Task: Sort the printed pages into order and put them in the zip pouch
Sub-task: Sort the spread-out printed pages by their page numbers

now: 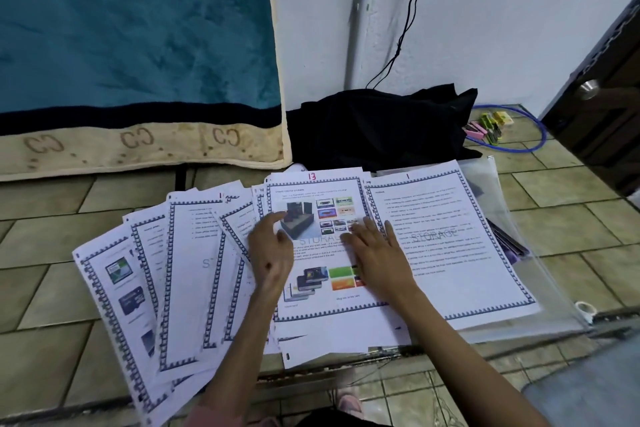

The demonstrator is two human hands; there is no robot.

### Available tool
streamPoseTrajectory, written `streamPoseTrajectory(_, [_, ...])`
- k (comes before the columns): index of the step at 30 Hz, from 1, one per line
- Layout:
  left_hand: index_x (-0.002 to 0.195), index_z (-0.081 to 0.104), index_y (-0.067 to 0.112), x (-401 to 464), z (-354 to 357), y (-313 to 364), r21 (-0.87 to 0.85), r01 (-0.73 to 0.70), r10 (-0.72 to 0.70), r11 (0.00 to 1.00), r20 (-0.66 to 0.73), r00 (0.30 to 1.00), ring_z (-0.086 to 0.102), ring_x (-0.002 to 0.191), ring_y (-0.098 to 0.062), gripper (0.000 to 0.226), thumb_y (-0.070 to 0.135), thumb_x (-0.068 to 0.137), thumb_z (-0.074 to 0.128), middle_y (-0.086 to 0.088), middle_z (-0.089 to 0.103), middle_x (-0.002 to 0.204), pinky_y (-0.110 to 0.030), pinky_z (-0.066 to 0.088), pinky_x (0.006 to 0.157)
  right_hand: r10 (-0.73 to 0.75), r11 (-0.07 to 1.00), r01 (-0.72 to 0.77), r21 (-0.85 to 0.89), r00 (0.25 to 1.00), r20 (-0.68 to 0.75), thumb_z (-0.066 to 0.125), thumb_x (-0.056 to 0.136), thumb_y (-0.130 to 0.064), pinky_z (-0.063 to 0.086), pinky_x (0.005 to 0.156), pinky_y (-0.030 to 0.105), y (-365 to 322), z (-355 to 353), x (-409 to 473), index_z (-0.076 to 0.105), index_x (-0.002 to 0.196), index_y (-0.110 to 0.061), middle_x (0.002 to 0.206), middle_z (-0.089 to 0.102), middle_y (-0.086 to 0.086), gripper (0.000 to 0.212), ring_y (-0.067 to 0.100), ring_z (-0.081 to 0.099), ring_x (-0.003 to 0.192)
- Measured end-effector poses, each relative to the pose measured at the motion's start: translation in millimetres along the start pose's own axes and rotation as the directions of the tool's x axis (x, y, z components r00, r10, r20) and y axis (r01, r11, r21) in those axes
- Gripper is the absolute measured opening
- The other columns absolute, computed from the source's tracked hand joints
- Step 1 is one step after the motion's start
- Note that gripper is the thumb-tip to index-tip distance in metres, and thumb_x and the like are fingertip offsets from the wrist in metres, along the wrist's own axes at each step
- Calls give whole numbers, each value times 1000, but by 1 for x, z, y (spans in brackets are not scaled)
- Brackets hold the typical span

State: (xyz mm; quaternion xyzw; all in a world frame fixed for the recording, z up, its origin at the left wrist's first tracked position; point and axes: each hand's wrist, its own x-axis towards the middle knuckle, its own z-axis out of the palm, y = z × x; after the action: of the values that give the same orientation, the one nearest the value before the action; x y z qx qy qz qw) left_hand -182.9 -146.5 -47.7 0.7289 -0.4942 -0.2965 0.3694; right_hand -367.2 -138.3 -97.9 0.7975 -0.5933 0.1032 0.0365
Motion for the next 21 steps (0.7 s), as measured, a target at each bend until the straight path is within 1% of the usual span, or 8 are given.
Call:
streamPoseTrajectory(3, [125, 56, 14, 6, -15, -10, -7, 119, -119, 993, -25, 993, 49, 124, -27, 37, 0, 92, 43, -10, 50, 137, -30, 41, 99, 25, 993, -23, 118, 1000, -18, 64, 68, 5, 20, 104, 57, -4, -5, 8, 70, 103, -11, 121, 65, 13, 39, 38, 52, 123])
streamPoseTrajectory(5, [127, 53, 14, 8, -20, -14, 2, 149, -149, 989, 13, 989, 50, 123, -25, 38, 2, 93, 44, -8, 50, 138, -26, 38, 98, 7, 973, -5, 231, 1000, -8, 62, 72, 8, 25, 107, 58, -8, -7, 13, 69, 107, -9, 123, 63, 15, 40, 39, 49, 126])
streamPoseTrajectory(7, [129, 51, 13, 6, -21, -17, 21, 152, -153, 988, 67, 986, 50, 123, -24, 39, 3, 92, 45, -6, 49, 139, -23, 35, 99, -24, 954, 22, 299, 1000, 6, 48, 87, -11, 23, 111, 53, -13, -5, 10, 64, 117, -12, 131, 58, 12, 35, 36, 43, 131])
streamPoseTrajectory(9, [131, 49, 12, 6, -20, -18, 34, 162, -165, 986, 89, 982, 49, 125, -26, 41, 3, 91, 48, -8, 48, 141, -28, 36, 103, -14, 952, -9, 307, 997, 72, 26, 94, -39, 8, 114, 43, -19, -1, 6, 53, 132, -21, 144, 45, 7, 50, 29, 30, 141])
streamPoseTrajectory(11, [132, 48, 10, 6, -17, -20, 58, 172, -176, 983, 75, 982, 49, 126, -28, 42, 4, 90, 50, -11, 49, 140, -33, 37, 105, 33, 955, -69, 287, 991, 127, 7, 90, -58, -5, 113, 36, -20, 5, 1, 39, 141, -28, 154, 30, 0, 67, 23, 14, 146])
streamPoseTrajectory(13, [132, 47, 8, 6, -16, -19, 66, 189, -193, 980, 57, 980, 50, 124, -30, 43, 5, 89, 52, -13, 52, 136, -34, 38, 104, 64, 953, -103, 285, 988, 143, -4, 84, -60, -11, 111, 33, -20, 8, -1, 32, 144, -32, 156, 23, -4, 75, 19, 8, 147])
streamPoseTrajectory(18, [127, 48, 4, 8, -21, -14, 22, 269, -270, 963, 54, 961, 57, 113, -29, 39, 13, 90, 56, -15, 61, 125, -31, 41, 94, 76, 949, -119, 291, 985, 153, -6, 84, -58, -14, 112, 33, -22, 8, -2, 29, 145, -33, 156, 21, -4, 75, 18, 6, 147])
streamPoseTrajectory(21, [111, 61, 2, 11, -21, -17, 124, 183, -195, 975, 97, 976, 60, 99, -28, 26, 16, 90, 54, -16, 66, 116, -27, 39, 78, 76, 950, -116, 291, 987, 143, -8, 84, -59, -14, 112, 34, -23, 8, -2, 29, 145, -32, 156, 21, -5, 76, 18, 5, 147])
